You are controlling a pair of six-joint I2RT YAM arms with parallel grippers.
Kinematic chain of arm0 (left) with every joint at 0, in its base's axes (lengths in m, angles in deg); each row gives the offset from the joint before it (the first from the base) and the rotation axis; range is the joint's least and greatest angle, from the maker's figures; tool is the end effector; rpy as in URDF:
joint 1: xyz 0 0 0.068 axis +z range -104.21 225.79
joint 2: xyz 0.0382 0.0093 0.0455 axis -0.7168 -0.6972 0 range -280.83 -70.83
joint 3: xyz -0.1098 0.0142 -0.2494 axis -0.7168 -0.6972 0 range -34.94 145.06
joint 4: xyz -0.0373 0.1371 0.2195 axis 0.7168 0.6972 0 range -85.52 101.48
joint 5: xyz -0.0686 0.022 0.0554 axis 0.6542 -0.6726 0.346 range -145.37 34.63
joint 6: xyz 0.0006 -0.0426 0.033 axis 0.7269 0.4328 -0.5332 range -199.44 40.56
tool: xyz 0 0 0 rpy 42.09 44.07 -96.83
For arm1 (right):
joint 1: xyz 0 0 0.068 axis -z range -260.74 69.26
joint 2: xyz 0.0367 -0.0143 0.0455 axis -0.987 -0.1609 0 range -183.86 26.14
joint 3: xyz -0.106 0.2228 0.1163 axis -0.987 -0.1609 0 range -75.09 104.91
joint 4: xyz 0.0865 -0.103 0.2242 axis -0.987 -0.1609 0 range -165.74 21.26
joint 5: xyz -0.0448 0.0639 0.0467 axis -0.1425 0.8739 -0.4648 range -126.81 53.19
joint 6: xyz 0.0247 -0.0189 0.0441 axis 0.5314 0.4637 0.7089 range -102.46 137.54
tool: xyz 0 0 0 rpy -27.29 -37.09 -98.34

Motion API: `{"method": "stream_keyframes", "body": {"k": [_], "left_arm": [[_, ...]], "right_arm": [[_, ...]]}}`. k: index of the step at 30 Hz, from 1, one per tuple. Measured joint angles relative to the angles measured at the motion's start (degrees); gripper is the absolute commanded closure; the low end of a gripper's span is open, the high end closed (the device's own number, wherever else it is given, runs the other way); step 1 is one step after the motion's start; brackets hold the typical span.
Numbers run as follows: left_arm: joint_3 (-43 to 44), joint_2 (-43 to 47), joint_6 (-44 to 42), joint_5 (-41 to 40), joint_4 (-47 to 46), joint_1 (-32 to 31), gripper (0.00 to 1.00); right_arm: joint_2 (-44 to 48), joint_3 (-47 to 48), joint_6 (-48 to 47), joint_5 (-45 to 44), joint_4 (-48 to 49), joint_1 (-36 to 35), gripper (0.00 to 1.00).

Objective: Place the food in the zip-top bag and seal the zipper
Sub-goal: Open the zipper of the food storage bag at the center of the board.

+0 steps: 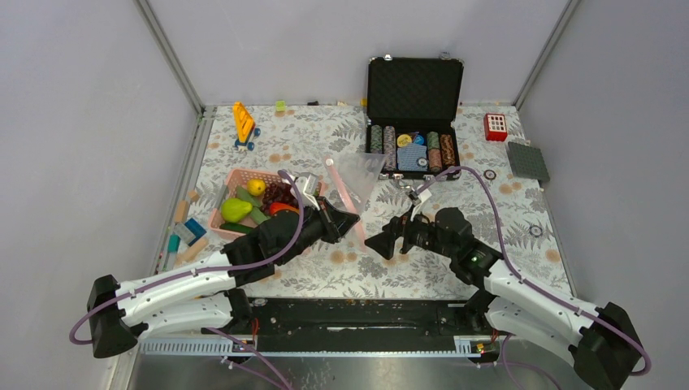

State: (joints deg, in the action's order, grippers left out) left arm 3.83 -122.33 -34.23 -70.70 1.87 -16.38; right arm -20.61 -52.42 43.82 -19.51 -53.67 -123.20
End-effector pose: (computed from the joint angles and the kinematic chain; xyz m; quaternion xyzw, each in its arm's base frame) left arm 0.1085 -0.1852 0.3057 0.0274 0.7642 -0.4521 0.4591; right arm 0.1360 0.1388 0.2437 -0.2024 0.7306 0.4568 0.4654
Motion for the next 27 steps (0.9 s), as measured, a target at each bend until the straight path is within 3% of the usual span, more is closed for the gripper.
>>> {"method": "stream_keyframes", "body": {"k": [27], "left_arm": [[-1.4,0.0,2.9,-1.6,-0.5,0.3,1.00]], "right_arm": [[-8.7,0.0,2.3,-0.3,12.5,-2.1,0.09]]}}
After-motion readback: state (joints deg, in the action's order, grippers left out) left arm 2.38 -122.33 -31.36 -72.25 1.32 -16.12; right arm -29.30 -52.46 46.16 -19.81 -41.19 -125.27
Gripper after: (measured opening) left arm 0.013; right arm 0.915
